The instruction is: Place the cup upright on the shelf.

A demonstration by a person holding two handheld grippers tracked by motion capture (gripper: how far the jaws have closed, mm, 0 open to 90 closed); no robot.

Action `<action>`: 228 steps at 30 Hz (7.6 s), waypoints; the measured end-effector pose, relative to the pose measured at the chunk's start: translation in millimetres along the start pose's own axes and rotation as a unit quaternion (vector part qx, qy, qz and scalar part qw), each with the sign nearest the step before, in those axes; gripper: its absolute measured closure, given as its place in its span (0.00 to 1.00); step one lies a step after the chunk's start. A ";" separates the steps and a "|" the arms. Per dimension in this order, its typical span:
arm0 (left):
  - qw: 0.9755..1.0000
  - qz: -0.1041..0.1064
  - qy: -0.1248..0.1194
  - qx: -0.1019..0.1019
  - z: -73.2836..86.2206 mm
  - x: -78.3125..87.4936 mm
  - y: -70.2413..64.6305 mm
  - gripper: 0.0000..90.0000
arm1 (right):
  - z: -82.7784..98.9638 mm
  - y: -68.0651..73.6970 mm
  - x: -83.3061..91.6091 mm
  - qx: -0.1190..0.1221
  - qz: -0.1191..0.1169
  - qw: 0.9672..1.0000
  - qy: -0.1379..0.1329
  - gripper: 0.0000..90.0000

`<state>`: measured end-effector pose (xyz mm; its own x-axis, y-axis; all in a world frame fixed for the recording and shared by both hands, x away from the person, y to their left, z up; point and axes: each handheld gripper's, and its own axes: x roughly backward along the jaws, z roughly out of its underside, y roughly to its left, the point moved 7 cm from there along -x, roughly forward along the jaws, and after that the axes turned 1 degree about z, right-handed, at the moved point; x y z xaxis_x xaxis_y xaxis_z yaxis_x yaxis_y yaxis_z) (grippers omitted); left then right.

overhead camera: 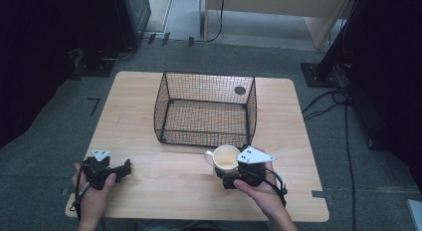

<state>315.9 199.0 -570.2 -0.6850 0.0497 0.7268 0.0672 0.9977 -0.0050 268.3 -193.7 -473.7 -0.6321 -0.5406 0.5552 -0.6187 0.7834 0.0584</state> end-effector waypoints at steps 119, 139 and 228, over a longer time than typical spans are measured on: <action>1.000 0.005 0.000 -0.006 0.0 0.0 -1.2 0.00 | -120.6 -108.1 -156.6 -0.001 -0.008 0.996 0.085 0.08; 1.000 0.005 0.000 -0.006 0.0 0.0 -1.2 0.00 | -141.6 -85.1 -91.4 0.001 -0.010 1.000 0.012 0.07; 1.000 0.005 0.000 -0.006 0.1 0.0 -1.1 0.00 | 99.8 -129.7 51.0 -0.091 0.136 0.986 0.033 0.10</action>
<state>315.7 198.0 -570.2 -0.6836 0.0596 0.7275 0.0832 0.9965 -0.0034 269.8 -353.5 -535.7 -0.7284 -0.2860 0.6226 -0.3328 0.9420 0.0435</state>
